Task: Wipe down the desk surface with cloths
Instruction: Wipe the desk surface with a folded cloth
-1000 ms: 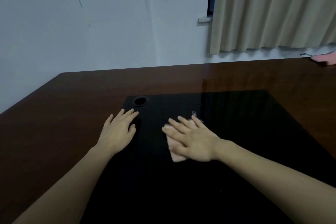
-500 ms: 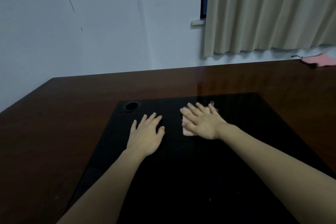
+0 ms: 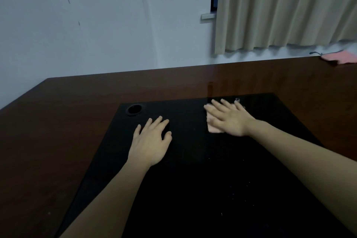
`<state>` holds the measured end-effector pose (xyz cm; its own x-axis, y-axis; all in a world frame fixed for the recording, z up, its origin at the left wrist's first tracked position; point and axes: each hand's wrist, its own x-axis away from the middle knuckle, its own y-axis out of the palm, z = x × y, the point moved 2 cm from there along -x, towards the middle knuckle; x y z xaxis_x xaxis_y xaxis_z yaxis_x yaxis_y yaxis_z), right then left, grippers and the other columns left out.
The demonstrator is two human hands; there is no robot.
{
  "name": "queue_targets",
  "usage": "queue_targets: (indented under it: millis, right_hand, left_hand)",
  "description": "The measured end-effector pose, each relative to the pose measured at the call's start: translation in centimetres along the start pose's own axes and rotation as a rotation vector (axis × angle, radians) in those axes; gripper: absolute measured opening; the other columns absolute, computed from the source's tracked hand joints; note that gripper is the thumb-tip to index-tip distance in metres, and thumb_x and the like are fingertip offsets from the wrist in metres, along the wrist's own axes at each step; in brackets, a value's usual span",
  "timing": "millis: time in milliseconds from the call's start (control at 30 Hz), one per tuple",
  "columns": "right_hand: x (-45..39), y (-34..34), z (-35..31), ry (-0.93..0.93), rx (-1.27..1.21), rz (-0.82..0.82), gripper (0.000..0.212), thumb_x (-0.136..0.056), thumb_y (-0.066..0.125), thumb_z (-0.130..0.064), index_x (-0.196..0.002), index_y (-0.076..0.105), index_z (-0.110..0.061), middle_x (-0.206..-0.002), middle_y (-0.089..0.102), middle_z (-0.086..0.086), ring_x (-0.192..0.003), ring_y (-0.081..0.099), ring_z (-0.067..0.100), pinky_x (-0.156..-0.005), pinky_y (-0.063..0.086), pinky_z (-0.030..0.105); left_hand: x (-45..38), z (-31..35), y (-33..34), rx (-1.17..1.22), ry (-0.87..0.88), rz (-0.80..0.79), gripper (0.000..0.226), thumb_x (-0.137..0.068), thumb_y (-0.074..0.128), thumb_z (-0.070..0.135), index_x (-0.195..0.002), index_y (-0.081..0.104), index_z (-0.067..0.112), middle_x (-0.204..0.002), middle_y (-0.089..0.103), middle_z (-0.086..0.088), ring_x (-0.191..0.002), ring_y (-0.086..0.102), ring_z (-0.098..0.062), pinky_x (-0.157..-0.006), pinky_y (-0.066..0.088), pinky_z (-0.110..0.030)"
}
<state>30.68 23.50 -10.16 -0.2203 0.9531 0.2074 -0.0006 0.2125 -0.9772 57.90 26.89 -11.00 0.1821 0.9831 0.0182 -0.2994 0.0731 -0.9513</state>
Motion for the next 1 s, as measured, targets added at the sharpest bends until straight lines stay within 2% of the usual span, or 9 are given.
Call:
queue_targets:
  millis: [167,333,467,567,700,833,900,1000]
  right_hand:
    - [-2.1,-0.1,-1.0,0.037,-0.017,-0.007,0.063,-0.104,0.015,-0.064,-0.16,-0.007,-0.044,-0.17,-0.015,-0.006,-0.156,-0.014,0.024,-0.122,-0.01,0.055]
    - [4.6,1.0,-4.6,-0.172,0.029,-0.05,0.064,-0.102,0.011,-0.067,-0.157,-0.013,-0.048,-0.167,-0.02,-0.01,-0.154,-0.02,0.018,-0.121,-0.016,0.05]
    - [10.5,1.9,-5.1,-0.319,-0.012,-0.059,0.072,-0.08,-0.006,-0.081,-0.149,-0.017,-0.06,-0.164,-0.025,-0.018,-0.15,-0.029,0.01,-0.121,-0.022,0.042]
    - [9.8,1.6,-3.2,-0.265,-0.01,-0.07,0.074,-0.078,-0.006,-0.082,-0.148,-0.016,-0.06,-0.164,-0.022,-0.019,-0.151,-0.026,0.009,-0.122,-0.019,0.042]
    - [4.2,0.5,0.8,-0.044,0.013,-0.004,0.062,-0.101,0.012,-0.067,-0.156,-0.01,-0.049,-0.168,-0.016,-0.013,-0.155,-0.015,0.017,-0.124,-0.011,0.049]
    - [0.7,0.0,2.2,0.093,-0.026,-0.005,0.063,-0.104,0.015,-0.063,-0.16,-0.007,-0.043,-0.17,-0.015,-0.007,-0.156,-0.013,0.023,-0.123,-0.009,0.055]
    - [0.9,0.1,1.2,0.092,-0.031,-0.017,0.064,-0.104,0.015,-0.063,-0.16,-0.007,-0.043,-0.17,-0.016,-0.007,-0.156,-0.014,0.024,-0.123,-0.01,0.056]
    - [4.1,0.6,-1.5,-0.043,0.018,-0.046,0.063,-0.104,0.013,-0.064,-0.159,-0.012,-0.044,-0.169,-0.018,-0.008,-0.155,-0.016,0.023,-0.122,-0.012,0.054]
  left_hand:
    - [0.4,0.2,-0.2,0.011,-0.001,0.014,0.053,-0.107,0.032,0.046,-0.159,0.024,0.037,-0.168,0.012,0.014,-0.156,0.003,-0.013,-0.127,-0.001,-0.045]
    - [0.2,0.2,-0.1,-0.005,-0.001,0.014,0.053,-0.107,0.032,0.046,-0.159,0.024,0.036,-0.168,0.012,0.013,-0.156,0.004,-0.014,-0.127,0.001,-0.046]
    - [0.3,0.2,-0.2,-0.008,0.004,0.008,0.053,-0.107,0.031,0.046,-0.159,0.024,0.035,-0.168,0.013,0.012,-0.156,0.004,-0.015,-0.127,0.001,-0.046]
    - [0.3,0.2,-0.1,-0.01,0.007,0.017,0.053,-0.107,0.031,0.045,-0.159,0.024,0.035,-0.168,0.013,0.012,-0.156,0.004,-0.015,-0.127,0.001,-0.046]
    - [0.2,0.1,0.0,-0.004,0.004,0.026,0.053,-0.107,0.033,0.045,-0.159,0.025,0.035,-0.168,0.014,0.012,-0.156,0.005,-0.015,-0.127,0.001,-0.046]
    - [0.3,0.2,-0.1,0.0,0.0,0.028,0.053,-0.107,0.033,0.045,-0.159,0.026,0.035,-0.168,0.014,0.012,-0.156,0.006,-0.015,-0.127,0.002,-0.046]
    - [0.4,0.3,-0.1,-0.002,0.0,0.028,0.053,-0.107,0.033,0.044,-0.159,0.026,0.035,-0.168,0.014,0.012,-0.156,0.006,-0.015,-0.127,0.002,-0.046]
    - [0.5,0.3,-0.2,-0.008,0.001,0.024,0.053,-0.107,0.033,0.045,-0.159,0.026,0.035,-0.168,0.014,0.012,-0.156,0.006,-0.015,-0.127,0.003,-0.047]
